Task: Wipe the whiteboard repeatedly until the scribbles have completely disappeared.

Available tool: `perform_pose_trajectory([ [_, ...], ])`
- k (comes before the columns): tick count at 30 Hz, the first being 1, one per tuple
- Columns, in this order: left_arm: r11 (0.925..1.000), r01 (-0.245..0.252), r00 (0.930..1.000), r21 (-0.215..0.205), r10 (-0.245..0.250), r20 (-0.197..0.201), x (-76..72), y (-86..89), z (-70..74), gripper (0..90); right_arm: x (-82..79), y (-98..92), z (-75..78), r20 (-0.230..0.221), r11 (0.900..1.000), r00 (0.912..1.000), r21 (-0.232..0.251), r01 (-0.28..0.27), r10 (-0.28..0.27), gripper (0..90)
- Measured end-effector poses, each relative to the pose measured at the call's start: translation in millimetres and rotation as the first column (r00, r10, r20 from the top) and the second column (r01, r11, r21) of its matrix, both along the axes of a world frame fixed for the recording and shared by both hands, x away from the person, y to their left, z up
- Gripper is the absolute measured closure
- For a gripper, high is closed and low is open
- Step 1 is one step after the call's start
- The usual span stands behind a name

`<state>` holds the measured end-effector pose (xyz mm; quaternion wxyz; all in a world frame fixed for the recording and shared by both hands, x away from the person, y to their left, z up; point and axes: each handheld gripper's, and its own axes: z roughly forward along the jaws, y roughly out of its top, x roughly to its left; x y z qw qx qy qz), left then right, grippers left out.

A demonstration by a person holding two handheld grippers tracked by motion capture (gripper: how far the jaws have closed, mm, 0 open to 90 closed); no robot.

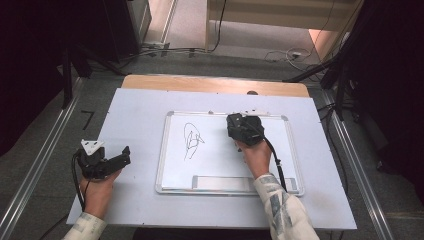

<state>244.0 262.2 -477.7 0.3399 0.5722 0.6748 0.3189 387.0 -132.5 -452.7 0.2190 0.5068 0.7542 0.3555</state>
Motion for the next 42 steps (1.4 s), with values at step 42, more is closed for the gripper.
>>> perform_pose_trajectory([
  [42,0.9998,0.020,0.9997,-0.008,-0.020,0.015,-2.4,-2.0,1.8,7.8,-7.9,89.7,-13.3,-0.021,0.990,0.9903,-0.038,-0.138,0.138,38.1],
])
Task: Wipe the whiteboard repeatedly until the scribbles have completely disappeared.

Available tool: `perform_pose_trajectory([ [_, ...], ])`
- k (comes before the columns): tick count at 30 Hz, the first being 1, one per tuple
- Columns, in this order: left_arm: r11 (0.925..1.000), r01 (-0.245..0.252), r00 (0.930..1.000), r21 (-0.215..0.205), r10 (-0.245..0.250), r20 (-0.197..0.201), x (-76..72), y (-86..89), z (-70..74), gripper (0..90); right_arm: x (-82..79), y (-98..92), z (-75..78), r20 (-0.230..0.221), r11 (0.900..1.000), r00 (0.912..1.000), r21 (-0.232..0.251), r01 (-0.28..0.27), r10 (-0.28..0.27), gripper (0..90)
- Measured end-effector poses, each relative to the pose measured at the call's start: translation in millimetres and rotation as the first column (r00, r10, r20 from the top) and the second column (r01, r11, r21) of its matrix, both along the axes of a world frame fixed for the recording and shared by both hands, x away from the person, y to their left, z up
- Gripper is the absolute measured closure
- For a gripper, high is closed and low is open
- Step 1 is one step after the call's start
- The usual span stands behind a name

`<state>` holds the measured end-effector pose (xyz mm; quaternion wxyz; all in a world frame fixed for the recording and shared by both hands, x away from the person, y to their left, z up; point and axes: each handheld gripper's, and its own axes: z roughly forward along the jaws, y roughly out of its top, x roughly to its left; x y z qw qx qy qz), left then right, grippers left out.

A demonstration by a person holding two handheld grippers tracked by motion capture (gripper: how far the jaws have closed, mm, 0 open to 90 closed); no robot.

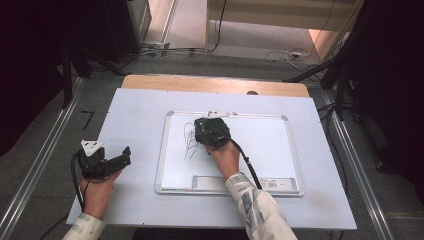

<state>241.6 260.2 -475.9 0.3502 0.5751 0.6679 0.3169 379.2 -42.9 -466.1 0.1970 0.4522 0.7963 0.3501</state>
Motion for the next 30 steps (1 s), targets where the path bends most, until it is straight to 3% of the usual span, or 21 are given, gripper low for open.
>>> perform_pose_trajectory([
  [18,1.0000,0.006,1.0000,0.002,-0.006,-0.005,-0.3,0.1,-0.6,7.8,1.7,19.9,-21.1,-0.020,0.997,0.9995,-0.066,-0.025,0.024,38.1],
  [30,1.0000,0.006,1.0000,0.002,-0.006,-0.006,-0.9,0.5,-0.8,7.8,0.9,17.5,-22.8,-0.036,0.999,0.9992,-0.051,-0.017,0.015,37.2],
])
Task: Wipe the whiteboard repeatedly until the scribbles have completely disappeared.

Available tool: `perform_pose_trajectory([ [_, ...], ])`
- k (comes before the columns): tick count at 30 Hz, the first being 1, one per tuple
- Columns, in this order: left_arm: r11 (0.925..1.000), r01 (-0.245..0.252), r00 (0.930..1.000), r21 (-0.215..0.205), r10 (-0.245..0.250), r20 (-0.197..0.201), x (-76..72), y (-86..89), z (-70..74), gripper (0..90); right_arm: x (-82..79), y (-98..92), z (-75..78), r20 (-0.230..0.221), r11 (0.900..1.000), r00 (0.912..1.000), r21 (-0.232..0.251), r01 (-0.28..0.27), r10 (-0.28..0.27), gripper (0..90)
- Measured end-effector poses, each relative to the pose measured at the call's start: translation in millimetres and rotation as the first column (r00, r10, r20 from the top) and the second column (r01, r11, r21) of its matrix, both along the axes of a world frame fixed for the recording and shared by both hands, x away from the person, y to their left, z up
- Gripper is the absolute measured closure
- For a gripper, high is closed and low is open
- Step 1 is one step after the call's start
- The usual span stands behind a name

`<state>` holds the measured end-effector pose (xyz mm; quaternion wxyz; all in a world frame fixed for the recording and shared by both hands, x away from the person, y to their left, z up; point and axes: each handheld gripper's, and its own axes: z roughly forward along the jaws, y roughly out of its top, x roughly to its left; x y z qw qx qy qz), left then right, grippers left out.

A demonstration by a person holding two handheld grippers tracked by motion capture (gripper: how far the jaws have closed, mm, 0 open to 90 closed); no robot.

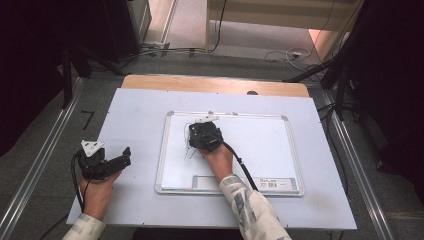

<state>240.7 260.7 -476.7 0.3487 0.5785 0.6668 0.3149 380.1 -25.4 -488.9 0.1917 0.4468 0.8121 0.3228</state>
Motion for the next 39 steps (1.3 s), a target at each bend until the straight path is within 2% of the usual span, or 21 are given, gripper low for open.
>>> perform_pose_trajectory([
  [14,1.0000,-0.001,1.0000,0.002,0.001,-0.002,1.2,-1.2,-0.1,7.7,-11.6,1.2,1.6,-0.004,1.000,0.9997,0.003,-0.022,0.022,38.0],
  [26,1.0000,0.003,1.0000,0.002,-0.003,-0.003,1.3,-1.5,0.0,7.7,-33.4,28.8,0.6,-0.003,0.996,0.9962,-0.002,-0.087,0.087,38.1],
  [34,1.0000,0.005,1.0000,0.004,-0.005,-0.002,1.4,-2.0,0.1,7.8,-49.8,38.6,-0.4,0.005,0.992,0.9923,-0.008,-0.123,0.123,38.1],
  [39,1.0000,0.003,1.0000,0.005,-0.003,-0.003,1.0,-1.9,0.0,7.8,-52.8,38.9,-1.4,0.014,0.990,0.9903,-0.013,-0.138,0.138,38.2],
])
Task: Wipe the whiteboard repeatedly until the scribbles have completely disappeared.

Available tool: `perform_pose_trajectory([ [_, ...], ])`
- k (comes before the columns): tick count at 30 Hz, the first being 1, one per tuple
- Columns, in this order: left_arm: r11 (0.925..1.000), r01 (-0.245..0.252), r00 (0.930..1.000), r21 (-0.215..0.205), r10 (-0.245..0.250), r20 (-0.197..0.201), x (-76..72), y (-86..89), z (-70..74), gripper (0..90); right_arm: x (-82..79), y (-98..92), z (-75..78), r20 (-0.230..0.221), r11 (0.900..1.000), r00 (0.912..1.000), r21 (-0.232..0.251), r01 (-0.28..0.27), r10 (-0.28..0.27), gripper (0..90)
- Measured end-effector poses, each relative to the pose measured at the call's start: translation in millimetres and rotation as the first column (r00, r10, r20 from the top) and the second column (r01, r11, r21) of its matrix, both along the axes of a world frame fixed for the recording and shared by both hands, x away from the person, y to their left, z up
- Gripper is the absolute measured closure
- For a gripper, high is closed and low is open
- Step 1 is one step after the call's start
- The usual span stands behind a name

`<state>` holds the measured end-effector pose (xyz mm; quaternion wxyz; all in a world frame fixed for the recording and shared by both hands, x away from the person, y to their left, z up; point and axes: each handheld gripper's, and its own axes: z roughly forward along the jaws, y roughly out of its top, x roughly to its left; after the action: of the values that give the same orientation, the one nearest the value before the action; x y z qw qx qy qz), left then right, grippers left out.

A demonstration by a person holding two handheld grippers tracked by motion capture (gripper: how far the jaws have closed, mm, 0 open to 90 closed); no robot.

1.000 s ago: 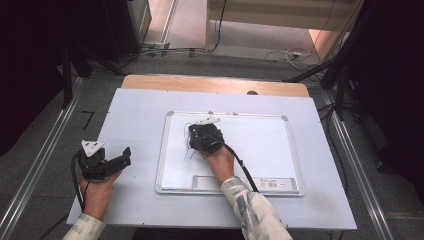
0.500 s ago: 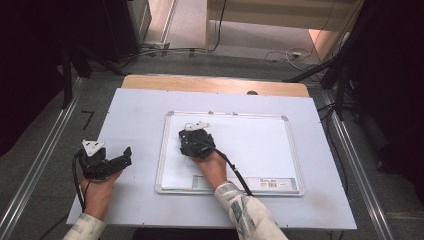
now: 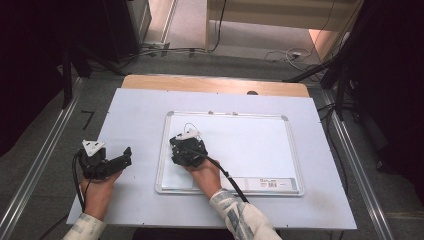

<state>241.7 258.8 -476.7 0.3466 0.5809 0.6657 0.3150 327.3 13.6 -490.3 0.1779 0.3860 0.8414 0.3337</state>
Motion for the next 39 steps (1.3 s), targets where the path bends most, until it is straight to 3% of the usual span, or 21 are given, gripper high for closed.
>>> perform_pose_trajectory([
  [3,1.0000,-0.001,1.0000,-0.001,0.001,0.003,-1.2,0.7,0.1,7.8,3.0,-1.8,0.0,0.006,1.000,1.0000,-0.009,-0.002,0.002,38.2],
  [13,0.9999,-0.010,0.9999,-0.004,0.010,0.004,-2.7,3.1,0.0,7.8,30.0,-27.2,2.6,-0.007,0.997,0.9974,-0.013,0.072,-0.072,38.2],
  [28,1.0000,-0.009,1.0000,-0.003,0.009,0.000,-1.8,2.2,-0.4,7.8,64.6,-68.8,4.6,-0.013,0.980,0.9795,-0.007,0.201,-0.201,38.3],
  [34,1.0000,-0.001,1.0000,0.003,0.001,-0.002,0.8,0.0,-0.9,7.8,63.1,-62.8,4.5,-0.001,0.978,0.9784,-0.019,0.207,-0.207,38.3],
  [39,1.0000,0.006,1.0000,0.000,-0.006,0.000,2.6,-2.5,-0.7,7.8,56.9,-47.1,4.2,0.003,0.985,0.9854,-0.028,0.170,-0.170,38.3],
])
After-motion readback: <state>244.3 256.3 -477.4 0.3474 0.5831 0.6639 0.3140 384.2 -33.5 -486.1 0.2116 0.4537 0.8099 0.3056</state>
